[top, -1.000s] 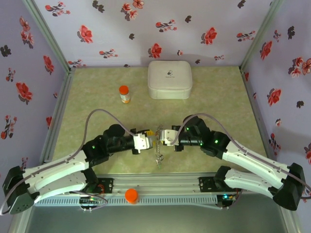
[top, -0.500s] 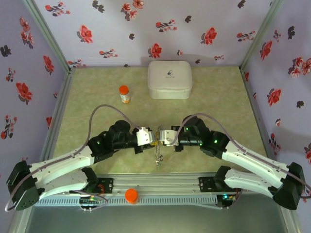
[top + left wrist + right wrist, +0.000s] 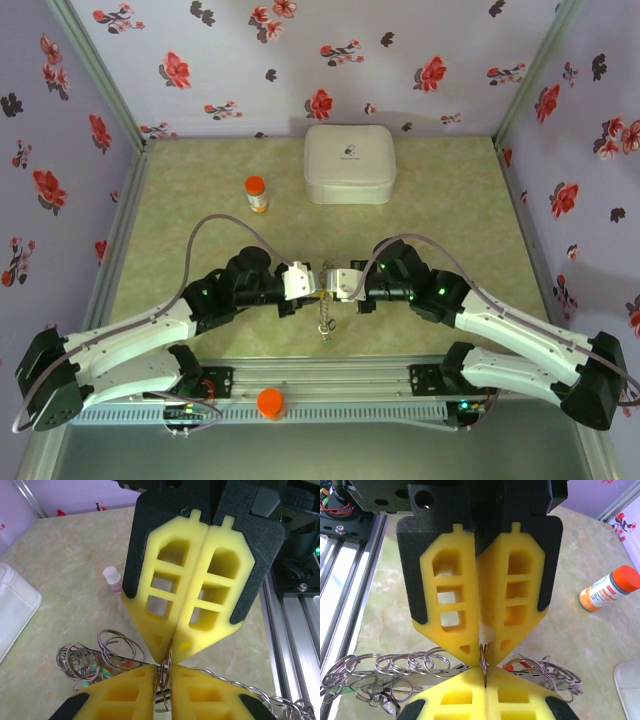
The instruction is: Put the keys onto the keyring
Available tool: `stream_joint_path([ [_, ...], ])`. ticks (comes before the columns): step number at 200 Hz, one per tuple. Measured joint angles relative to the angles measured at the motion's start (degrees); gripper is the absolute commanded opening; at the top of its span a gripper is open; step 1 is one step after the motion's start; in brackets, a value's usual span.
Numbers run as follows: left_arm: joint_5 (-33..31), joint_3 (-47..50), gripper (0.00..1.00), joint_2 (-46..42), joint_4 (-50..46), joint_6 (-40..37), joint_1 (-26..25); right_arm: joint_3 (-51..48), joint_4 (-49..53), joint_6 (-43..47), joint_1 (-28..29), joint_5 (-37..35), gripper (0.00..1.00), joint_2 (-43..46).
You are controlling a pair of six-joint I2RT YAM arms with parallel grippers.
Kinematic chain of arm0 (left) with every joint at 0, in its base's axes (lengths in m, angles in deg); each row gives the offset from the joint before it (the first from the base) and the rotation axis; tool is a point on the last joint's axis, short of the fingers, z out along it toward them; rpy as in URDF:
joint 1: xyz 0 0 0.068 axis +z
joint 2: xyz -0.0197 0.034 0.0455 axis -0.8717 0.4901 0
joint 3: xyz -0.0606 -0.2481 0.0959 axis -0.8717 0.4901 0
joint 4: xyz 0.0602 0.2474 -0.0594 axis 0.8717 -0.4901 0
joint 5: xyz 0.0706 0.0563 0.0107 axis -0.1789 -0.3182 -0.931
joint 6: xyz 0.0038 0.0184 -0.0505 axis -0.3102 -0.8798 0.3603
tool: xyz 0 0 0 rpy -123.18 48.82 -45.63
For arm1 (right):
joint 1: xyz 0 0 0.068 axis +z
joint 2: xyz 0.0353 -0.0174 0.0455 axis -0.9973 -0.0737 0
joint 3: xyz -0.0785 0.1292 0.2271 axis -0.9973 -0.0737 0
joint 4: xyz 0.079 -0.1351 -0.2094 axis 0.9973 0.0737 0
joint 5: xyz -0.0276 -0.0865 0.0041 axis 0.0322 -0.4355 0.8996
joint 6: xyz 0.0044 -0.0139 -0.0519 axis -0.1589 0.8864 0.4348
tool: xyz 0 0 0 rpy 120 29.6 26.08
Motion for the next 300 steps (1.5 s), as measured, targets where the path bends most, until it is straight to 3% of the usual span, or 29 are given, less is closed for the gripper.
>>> stream_joint_path([
  [68,0.00,-0.20,0.12,0.15,-0.28,0.00,0.00,0.00,-0.02,0.00,0.00,-0.20,0.00,-0.04],
  [100,-0.02,-0.26,0.06,0.39,-0.48,-0.24,0.00,0.00,-0.04,-0.02,0.00,-0.42,0.00,-0.44],
  [111,-0.04,-0.31,0.00,0.50,-0.70,-0.57,0.00,0.00,0.02,-0.02,0.00,-0.52,0.00,-0.59],
  [134,-0.09,-0.31,0.00,0.52,-0.79,-0.61,0.00,0.00,0.00,-0.11,0.00,-0.61,0.00,-0.74],
  [152,-0.81,-0.28,0.00,0.50,-0.28,0.20,0.00,-0.24,-0.70,-1.01,0.00,-1.11,0.29,-0.61],
  [165,-2.08,-0.09,0.00,0.22,0.17,1.97,-0.07,-0.96,-2.08,-1.90,-0.07,-1.81,0.41,0.50],
  [191,-9.22,0.50,0.00,-1.79,0.17,10.10,-0.07,-2.67,-3.85,-6.01,-2.27,-2.40,0.44,6.12],
  [229,-22.32,-2.10,0.00,-1.60,-5.18,29.99,-0.07,-3.65,-5.79,-12.59,-4.61,-1.40,0.34,12.11],
  [278,-30.71,-13.55,0.00,4.17,-18.75,53.40,-0.07,-5.18,-16.09,-23.87,2.29,2.89,0.29,4.50],
  [300,-32.26,-18.69,0.00,6.78,-25.14,62.66,-0.07,-9.03,-24.13,-28.79,5.03,1.73,0.36,0.15],
])
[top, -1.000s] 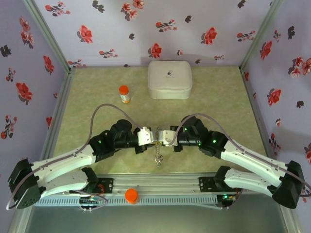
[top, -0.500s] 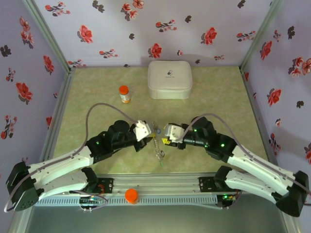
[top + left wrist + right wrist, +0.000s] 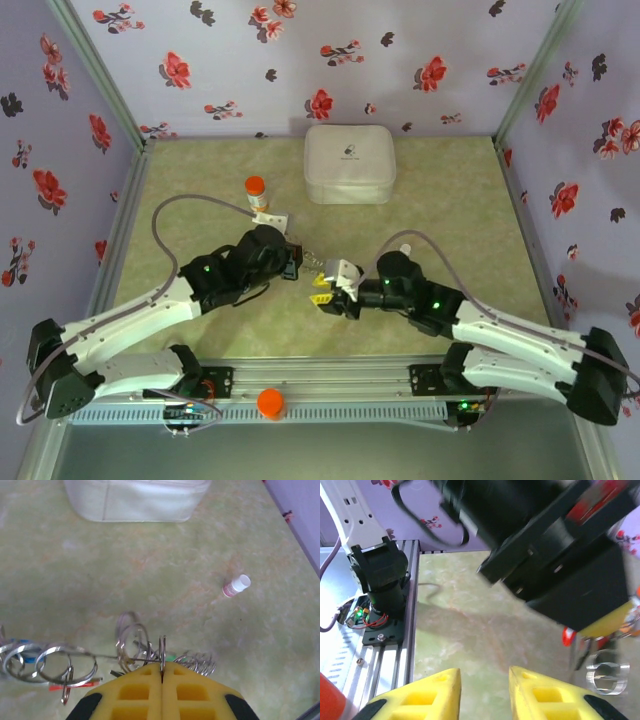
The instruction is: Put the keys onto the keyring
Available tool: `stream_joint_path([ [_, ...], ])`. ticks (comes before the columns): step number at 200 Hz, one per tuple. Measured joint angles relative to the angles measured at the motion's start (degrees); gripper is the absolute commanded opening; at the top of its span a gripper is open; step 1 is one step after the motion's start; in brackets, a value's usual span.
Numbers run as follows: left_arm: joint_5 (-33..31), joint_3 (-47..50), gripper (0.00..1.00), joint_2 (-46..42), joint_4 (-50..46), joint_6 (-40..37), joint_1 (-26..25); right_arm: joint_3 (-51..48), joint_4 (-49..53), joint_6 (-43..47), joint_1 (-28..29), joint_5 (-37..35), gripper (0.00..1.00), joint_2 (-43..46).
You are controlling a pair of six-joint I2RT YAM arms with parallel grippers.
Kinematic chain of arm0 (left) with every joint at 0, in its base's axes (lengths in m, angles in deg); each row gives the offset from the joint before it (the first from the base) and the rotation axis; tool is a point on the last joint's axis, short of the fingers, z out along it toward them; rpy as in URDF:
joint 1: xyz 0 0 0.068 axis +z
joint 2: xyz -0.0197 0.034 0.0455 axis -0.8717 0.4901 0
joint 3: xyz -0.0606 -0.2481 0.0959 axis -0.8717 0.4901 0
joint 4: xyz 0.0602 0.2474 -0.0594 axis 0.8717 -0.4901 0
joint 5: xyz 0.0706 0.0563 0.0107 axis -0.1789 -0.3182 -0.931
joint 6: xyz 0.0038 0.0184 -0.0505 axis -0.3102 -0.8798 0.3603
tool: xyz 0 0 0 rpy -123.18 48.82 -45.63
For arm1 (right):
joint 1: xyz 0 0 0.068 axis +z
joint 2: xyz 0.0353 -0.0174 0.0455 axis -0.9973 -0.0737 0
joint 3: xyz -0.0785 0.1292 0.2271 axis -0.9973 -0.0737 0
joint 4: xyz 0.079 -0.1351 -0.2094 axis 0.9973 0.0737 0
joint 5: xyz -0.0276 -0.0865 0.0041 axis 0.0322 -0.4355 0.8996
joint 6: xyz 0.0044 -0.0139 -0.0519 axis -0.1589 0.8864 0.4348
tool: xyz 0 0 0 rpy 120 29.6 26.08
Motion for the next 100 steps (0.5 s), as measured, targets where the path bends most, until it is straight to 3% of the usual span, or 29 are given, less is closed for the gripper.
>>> stream_joint_path([
  [15,-0.22,-2.93,0.00,2.10,-4.04,5.57,0.00,-2.45,-4.50,-2.69,1.22,-2.97,0.43,-2.93],
  [44,0.48,-6.78,0.00,5.97,-10.21,14.19,0.04,-6.43,-13.16,-6.75,1.73,-9.29,0.47,-7.78],
  [100,5.03,-10.95,0.00,9.33,-16.02,22.75,1.16,-10.27,-25.51,-9.79,1.73,-18.67,0.54,-13.75],
])
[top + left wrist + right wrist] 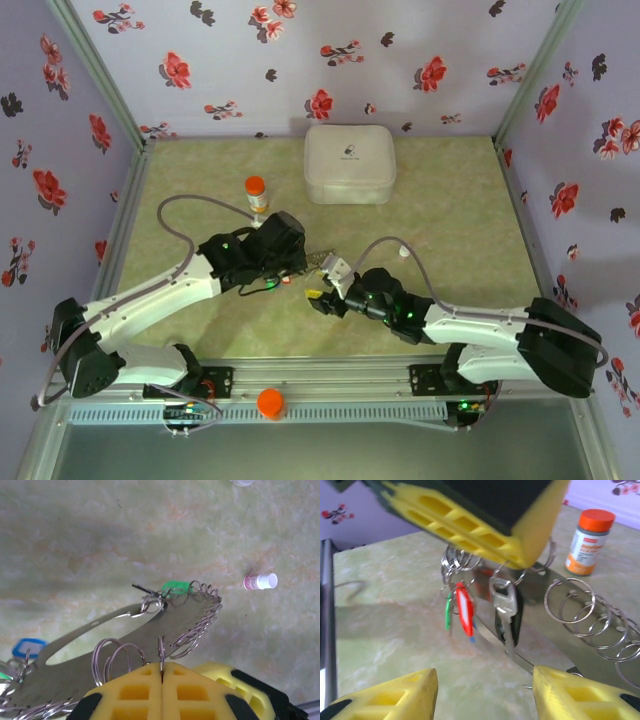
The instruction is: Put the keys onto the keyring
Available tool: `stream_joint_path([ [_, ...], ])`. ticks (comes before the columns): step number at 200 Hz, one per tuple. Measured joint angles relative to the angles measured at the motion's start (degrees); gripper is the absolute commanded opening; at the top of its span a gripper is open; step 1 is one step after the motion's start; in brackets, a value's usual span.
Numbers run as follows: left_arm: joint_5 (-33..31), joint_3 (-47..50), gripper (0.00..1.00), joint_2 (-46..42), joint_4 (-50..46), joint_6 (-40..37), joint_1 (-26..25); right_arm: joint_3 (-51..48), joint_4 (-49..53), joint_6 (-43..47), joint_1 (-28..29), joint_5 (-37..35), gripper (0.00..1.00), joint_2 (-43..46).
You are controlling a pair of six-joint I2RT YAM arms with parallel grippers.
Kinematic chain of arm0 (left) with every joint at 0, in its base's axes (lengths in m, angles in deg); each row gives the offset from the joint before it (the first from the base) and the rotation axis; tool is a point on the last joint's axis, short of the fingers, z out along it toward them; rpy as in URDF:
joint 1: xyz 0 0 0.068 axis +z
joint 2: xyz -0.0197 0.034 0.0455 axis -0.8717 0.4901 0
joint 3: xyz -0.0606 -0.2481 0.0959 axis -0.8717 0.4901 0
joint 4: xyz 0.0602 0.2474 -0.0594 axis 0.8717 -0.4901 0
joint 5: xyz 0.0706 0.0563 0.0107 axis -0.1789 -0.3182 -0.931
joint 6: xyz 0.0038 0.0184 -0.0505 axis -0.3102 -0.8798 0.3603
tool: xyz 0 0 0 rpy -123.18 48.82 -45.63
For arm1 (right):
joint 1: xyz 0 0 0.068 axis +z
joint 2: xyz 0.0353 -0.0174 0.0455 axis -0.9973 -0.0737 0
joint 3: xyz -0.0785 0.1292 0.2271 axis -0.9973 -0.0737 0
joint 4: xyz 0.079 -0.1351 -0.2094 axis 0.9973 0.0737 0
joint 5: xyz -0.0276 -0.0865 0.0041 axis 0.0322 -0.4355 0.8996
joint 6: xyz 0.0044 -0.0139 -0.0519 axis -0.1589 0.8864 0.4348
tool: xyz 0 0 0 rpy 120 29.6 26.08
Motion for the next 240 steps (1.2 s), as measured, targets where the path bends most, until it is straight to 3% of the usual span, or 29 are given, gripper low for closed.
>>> stream_joint_path([
  [83,4.35,-2.82,0.00,2.05,-3.74,4.24,0.24,-0.17,-14.73,-0.55,-0.02,-3.85,0.53,-10.36],
  [138,5.42,-4.42,0.00,2.80,-5.31,4.26,0.35,-0.15,-18.23,-0.31,-0.02,-3.17,0.35,-11.47],
  [207,5.86,-4.42,0.00,2.95,-5.79,5.05,0.52,-0.48,-18.71,0.02,0.00,-1.86,0.01,-10.78],
  [240,6.71,-4.39,0.00,2.97,-5.92,5.92,0.90,-2.10,-20.87,-0.50,-0.02,-1.88,0.00,-11.39],
])
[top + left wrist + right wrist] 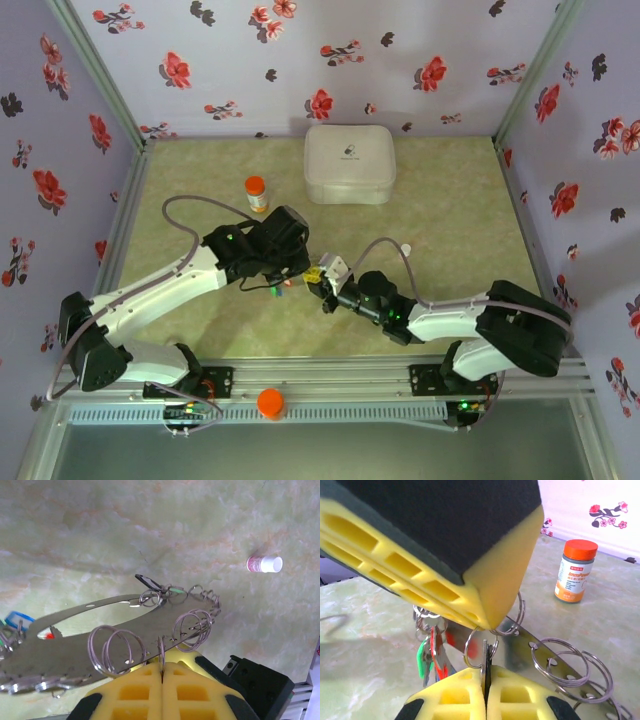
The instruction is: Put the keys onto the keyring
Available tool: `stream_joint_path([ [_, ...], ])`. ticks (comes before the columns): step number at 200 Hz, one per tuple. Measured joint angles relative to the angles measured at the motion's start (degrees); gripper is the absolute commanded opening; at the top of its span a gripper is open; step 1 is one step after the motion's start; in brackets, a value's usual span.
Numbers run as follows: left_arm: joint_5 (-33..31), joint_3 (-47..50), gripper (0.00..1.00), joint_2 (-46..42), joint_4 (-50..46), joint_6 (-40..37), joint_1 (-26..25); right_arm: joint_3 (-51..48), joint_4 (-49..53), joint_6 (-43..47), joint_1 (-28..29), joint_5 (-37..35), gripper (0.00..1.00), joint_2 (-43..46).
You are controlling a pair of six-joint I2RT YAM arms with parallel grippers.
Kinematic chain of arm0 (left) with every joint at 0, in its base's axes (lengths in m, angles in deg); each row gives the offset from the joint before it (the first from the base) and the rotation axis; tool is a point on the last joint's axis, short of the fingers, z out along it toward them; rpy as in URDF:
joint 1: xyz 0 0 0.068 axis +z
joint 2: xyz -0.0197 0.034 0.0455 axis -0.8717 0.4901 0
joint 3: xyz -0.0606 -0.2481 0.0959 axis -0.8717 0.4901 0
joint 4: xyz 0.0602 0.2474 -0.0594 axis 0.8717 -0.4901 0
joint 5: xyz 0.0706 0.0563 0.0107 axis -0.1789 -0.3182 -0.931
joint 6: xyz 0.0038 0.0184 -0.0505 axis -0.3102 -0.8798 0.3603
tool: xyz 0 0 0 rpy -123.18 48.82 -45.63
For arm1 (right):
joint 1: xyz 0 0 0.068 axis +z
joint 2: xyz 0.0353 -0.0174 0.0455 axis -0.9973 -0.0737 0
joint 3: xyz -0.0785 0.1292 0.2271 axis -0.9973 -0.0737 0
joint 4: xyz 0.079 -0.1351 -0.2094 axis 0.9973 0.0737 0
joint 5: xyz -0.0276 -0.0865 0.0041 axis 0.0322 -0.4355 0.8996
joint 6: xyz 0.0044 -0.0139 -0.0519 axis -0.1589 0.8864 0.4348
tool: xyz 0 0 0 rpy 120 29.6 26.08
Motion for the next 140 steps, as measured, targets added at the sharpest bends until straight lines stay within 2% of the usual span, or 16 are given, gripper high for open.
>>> stream_joint_path([
  [42,0.59,0.00,0.00,-0.02,-0.37,1.22,0.20,-0.17,-0.59,-1.66,0.00,-0.26,0.00,-0.96],
  [49,0.61,0.00,0.00,-0.02,-0.37,1.77,0.22,-0.17,-0.55,-1.81,0.00,-0.26,0.05,-0.98],
  [75,0.61,0.00,0.00,-0.09,-0.31,4.63,0.37,-0.07,0.96,-3.48,0.00,-0.66,0.36,-0.98],
  [91,0.59,0.00,0.00,-0.11,-0.37,6.75,0.59,-0.09,3.50,-4.20,0.00,-1.14,0.42,-0.79],
  [121,0.61,-0.02,0.00,-0.09,-1.49,10.27,0.63,-1.42,8.57,-4.61,0.00,-0.79,0.45,4.83],
  [140,0.74,-0.20,0.00,-0.07,-2.38,12.41,0.70,-2.69,12.15,-3.74,0.00,-0.20,0.41,11.89],
])
